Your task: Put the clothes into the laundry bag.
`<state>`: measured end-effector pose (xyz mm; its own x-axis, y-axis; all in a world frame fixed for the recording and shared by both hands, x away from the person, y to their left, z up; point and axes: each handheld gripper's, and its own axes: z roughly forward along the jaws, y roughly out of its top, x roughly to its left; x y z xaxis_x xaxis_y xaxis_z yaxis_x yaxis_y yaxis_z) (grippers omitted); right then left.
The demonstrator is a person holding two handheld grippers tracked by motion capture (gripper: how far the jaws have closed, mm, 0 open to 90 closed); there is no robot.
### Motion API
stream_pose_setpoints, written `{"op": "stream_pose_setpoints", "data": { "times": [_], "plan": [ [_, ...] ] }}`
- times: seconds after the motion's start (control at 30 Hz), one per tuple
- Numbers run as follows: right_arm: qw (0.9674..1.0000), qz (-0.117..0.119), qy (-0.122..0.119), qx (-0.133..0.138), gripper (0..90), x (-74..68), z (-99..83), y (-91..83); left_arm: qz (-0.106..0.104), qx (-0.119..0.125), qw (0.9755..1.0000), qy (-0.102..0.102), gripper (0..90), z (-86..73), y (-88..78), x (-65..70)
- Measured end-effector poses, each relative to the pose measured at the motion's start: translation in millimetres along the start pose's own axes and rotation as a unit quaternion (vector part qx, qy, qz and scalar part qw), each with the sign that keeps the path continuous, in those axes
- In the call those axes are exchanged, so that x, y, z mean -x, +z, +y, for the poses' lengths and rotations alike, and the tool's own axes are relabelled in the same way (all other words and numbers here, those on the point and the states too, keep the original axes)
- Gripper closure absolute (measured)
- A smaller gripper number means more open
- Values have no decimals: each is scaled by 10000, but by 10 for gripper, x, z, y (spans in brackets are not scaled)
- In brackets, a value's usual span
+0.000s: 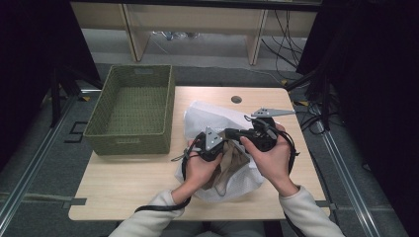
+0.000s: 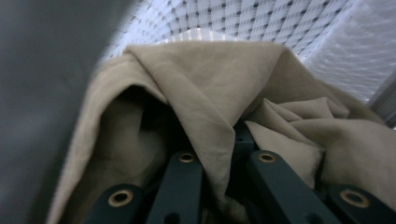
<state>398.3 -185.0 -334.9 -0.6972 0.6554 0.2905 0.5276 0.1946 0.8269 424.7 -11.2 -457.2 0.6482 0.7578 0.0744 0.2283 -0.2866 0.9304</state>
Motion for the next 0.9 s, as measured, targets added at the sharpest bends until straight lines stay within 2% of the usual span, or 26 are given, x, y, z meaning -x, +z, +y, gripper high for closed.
{"op": "stream_pose_setpoints", "data": {
  "times": [0.03,0.07,0.1,0.13,0.2,0.23,0.27,0.3,0.33,0.4,0.43,0.47,0.5,0.53,0.57,0.6,0.63,0.67,0.73,0.77,0.8,0.9],
  "plan": [
    [9999,-2,126,-41,900,2,-6,7,-11,29,10000,-13,842,5,-1,-5],
    [10000,-4,-20,-12,900,43,-8,17,0,38,10000,-25,836,11,-10,-6],
    [9999,-12,155,-53,900,28,-14,14,0,38,10000,-25,831,11,-10,-6],
    [10000,-25,68,-33,900,42,-18,18,19,46,10000,-11,823,20,-31,-14],
    [9999,-24,75,-62,900,37,-23,20,21,49,10000,-11,794,18,-45,-23],
    [9999,-143,-23,-49,900,37,-22,14,13,40,10000,-7,778,14,-53,-23],
    [9999,-154,-35,-63,900,34,-22,14,-5,39,10000,-22,759,10,-60,-22],
    [10000,-40,19,-79,900,29,-25,23,-5,39,10000,-22,737,10,-60,-22],
    [10000,-31,12,-79,900,30,-26,25,-49,42,10000,-29,711,1,-80,-18],
    [9998,-171,-54,-101,900,37,-29,20,-69,65,9999,-63,646,-10,-106,-16],
    [9999,-60,13,-81,900,38,-35,39,-69,65,9999,-63,619,-10,-106,-16],
    [9998,-175,-53,-108,900,44,-36,36,-127,27,9999,-39,586,-14,-135,-21],
    [9999,-81,42,-141,900,41,-39,47,-152,0,9999,-81,557,-15,-156,-20],
    [9998,-115,82,-136,900,29,-45,50,-148,2,9999,-68,533,-14,-180,-22],
    [9999,-64,-81,-110,900,52,-44,68,-148,2,9999,-68,515,-14,-180,-22],
    [9997,-158,-77,-144,900,47,-49,62,-159,5,9998,-72,499,-18,-220,-23],
    [9996,-128,87,-220,900,21,-52,56,-160,-23,9999,-45,484,-21,-240,-28],
    [9997,-69,107,-216,900,21,-58,70,-175,-39,9998,-53,466,-29,-259,-30],
    [9997,-127,-40,-183,900,21,-77,90,-164,-19,9999,-48,443,-42,-309,-38],
    [9997,-56,3,-251,900,13,-84,99,-191,1,9998,-52,434,-47,-335,-42],
    [9995,-100,51,-283,900,-3,-93,101,-204,-1,9998,-62,427,-52,-365,-47],
    [9995,-33,25,-314,900,1,-104,121,-225,-5,9997,-41,414,-64,-419,-54]
  ]
}}
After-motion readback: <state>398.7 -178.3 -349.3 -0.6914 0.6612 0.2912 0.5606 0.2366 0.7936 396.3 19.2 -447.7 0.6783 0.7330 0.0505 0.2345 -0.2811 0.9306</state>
